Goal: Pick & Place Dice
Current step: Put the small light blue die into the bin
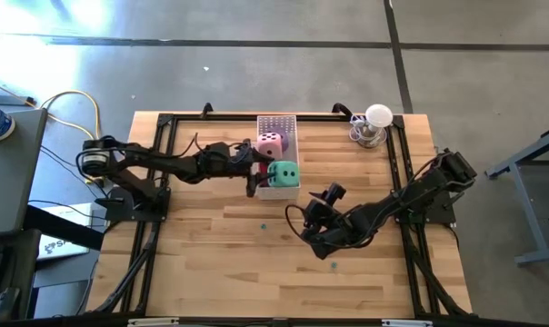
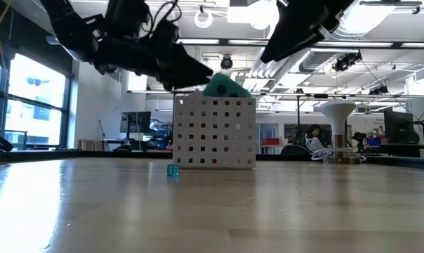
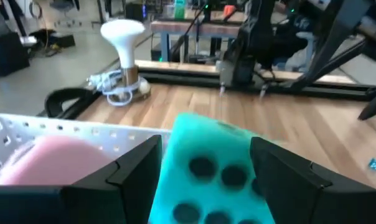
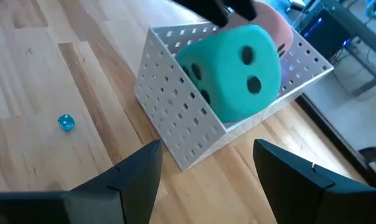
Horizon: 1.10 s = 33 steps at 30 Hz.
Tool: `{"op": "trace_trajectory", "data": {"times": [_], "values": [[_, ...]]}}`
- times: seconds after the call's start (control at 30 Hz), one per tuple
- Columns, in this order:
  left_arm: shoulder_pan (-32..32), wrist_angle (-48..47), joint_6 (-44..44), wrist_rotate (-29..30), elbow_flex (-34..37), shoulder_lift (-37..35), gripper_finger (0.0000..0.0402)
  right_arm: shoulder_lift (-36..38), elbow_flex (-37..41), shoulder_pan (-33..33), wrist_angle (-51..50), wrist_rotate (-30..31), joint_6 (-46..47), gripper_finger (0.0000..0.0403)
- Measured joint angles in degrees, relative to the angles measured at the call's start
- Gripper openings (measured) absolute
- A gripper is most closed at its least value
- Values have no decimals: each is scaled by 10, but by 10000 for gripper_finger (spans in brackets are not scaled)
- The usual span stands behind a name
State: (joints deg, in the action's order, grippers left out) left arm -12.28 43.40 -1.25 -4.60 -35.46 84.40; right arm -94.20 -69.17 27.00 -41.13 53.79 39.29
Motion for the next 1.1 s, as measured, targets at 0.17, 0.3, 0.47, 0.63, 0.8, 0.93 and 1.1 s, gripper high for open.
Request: {"op": "trace_trajectory", "data": {"times": [0.17, 0.3, 0.47, 0.63, 0.8, 0.93, 1.1], "values": [[10, -26, 10, 0, 0, -58, 238, 0, 0, 20, 2, 0, -21, 244], [16, -101, 31, 0, 0, -123, 239, 0, 0, 44, 2, -2, -16, 244], [30, -276, 39, 5, 0, -219, 239, 7, 0, 85, -11, -35, 20, 244], [67, -401, -1, 4, 4, -273, 239, 34, 0, 129, -32, -141, 119, 244], [138, -366, -62, 8, 64, -262, 239, 35, 0, 172, -38, -244, 222, 244], [207, -274, -111, 89, 129, -250, 238, 23, 0, 218, -36, -266, 274, 244], [285, -153, -139, 191, 202, -231, 238, 4, 3, 310, -34, -172, 335, 244]]}}
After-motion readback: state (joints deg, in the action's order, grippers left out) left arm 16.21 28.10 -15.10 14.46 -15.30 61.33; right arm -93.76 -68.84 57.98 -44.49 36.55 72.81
